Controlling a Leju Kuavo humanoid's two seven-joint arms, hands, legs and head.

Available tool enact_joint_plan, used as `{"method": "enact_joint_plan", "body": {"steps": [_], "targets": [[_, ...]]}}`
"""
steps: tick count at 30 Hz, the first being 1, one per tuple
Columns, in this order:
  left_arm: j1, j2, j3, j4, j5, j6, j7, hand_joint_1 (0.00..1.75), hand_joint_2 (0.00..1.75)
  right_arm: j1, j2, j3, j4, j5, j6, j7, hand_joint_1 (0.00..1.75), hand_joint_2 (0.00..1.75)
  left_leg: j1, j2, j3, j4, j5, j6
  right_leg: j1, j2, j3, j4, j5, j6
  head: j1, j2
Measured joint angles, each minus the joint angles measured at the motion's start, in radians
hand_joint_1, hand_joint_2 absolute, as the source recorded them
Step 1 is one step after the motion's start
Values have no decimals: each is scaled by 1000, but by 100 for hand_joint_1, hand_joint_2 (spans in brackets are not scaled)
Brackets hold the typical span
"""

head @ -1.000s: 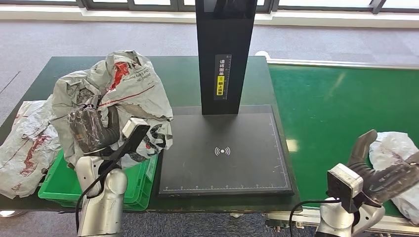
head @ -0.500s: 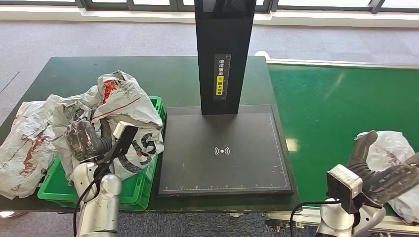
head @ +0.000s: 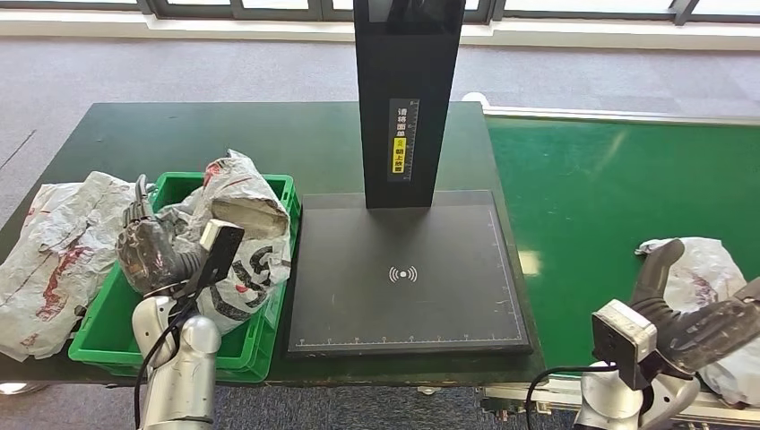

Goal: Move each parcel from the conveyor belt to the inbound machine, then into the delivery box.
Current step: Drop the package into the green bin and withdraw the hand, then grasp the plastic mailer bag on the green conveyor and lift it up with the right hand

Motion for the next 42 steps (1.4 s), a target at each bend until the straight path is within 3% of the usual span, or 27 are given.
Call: {"method": "enact_joint_plan", "body": {"steps": [8, 25, 33, 36, 39, 42], "targets": [[2, -1, 0, -43, 36, 0, -14, 0, 175, 0, 0, 0, 0, 5, 0, 0, 0, 175, 0, 0, 0, 0, 0, 0, 0, 0, 0, 0, 0, 0, 0, 0], [54, 10, -78, -351, 305, 0, -207, 0, 175, 5, -1, -34, 12, 3, 0, 1, 0, 175, 0, -2, -1, 0, 0, 0, 0, -1, 0, 0, 0, 0, 0, 0], [68, 13, -91, -415, 313, 0, -206, 0, 175, 7, -2, -50, 28, 8, 1, 1, 0, 175, 0, -2, -1, 0, 0, 0, 0, -2, 0, 0, 0, 0, 0, 0], [73, 13, -111, -417, 428, 0, -270, 0, 175, 8, -2, -63, 41, 33, 1, 1, 0, 175, 0, -2, -1, 0, 0, 0, 0, -2, 1, 0, 0, 0, 0, 0], [91, 17, -191, -382, 607, -19, -368, 0, 175, 9, -2, -91, 69, 79, 1, 1, 0, 175, 0, -5, -1, 0, 0, 0, 0, -4, 2, 0, -1, 1, 0, 0], [102, 22, -275, -334, 790, -189, -431, 0, 175, 8, -2, -127, 106, 201, 2, 25, 0, 175, 0, -5, -1, 0, -1, 1, 0, -5, 2, -1, -1, 1, 0, 0]]}}
